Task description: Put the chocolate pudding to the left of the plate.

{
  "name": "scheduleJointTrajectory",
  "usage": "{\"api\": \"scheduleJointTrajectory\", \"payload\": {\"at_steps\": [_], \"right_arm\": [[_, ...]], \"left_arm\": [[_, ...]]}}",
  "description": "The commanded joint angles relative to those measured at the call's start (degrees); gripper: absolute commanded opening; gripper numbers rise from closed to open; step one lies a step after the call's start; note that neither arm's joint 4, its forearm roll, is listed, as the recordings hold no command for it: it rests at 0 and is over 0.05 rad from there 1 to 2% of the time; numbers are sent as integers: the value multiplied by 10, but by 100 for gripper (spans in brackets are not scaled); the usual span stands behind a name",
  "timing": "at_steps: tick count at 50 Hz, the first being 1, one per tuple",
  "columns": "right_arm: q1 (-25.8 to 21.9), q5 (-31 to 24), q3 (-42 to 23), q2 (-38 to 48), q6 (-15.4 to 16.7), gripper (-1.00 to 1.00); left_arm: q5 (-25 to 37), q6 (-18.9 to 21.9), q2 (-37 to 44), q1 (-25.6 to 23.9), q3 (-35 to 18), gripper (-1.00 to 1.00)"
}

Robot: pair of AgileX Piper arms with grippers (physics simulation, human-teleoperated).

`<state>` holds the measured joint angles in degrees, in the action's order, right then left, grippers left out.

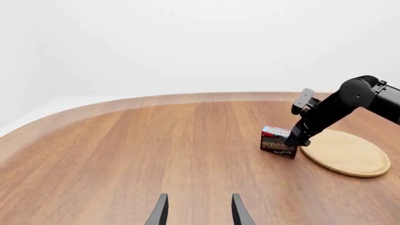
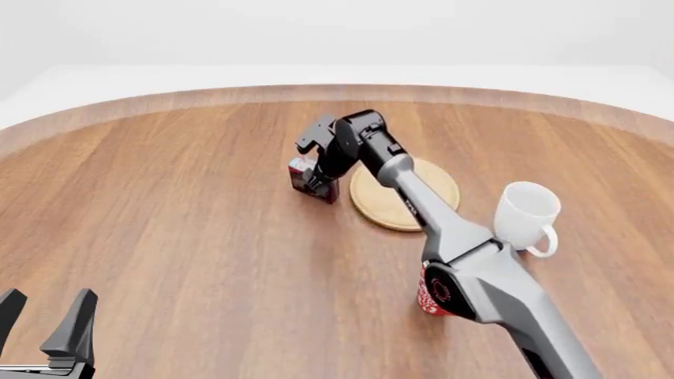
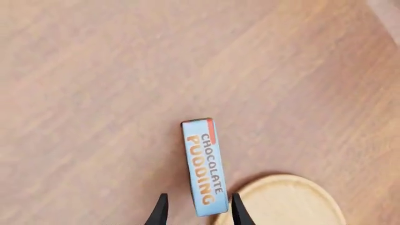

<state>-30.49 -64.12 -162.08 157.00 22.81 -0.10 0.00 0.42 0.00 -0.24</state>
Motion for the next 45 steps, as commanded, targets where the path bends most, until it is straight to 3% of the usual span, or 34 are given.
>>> {"api": "scheduleJointTrajectory", "payload": {"at_steps": [1,9,12,14,30,45], "right_arm": [[0,-2,0,-9,-4,100],[-2,-7,13,-35,-12,100],[-3,98,218,-140,-18,100],[-3,121,265,-166,-20,100],[-9,229,471,-289,-44,100],[-66,353,692,-442,-96,100]], "left_arm": [[0,0,0,0,0,100],[0,0,0,0,0,100],[0,0,0,0,0,100],[0,0,0,0,0,100],[0,0,0,0,0,100],[0,0,0,0,0,100]]}}
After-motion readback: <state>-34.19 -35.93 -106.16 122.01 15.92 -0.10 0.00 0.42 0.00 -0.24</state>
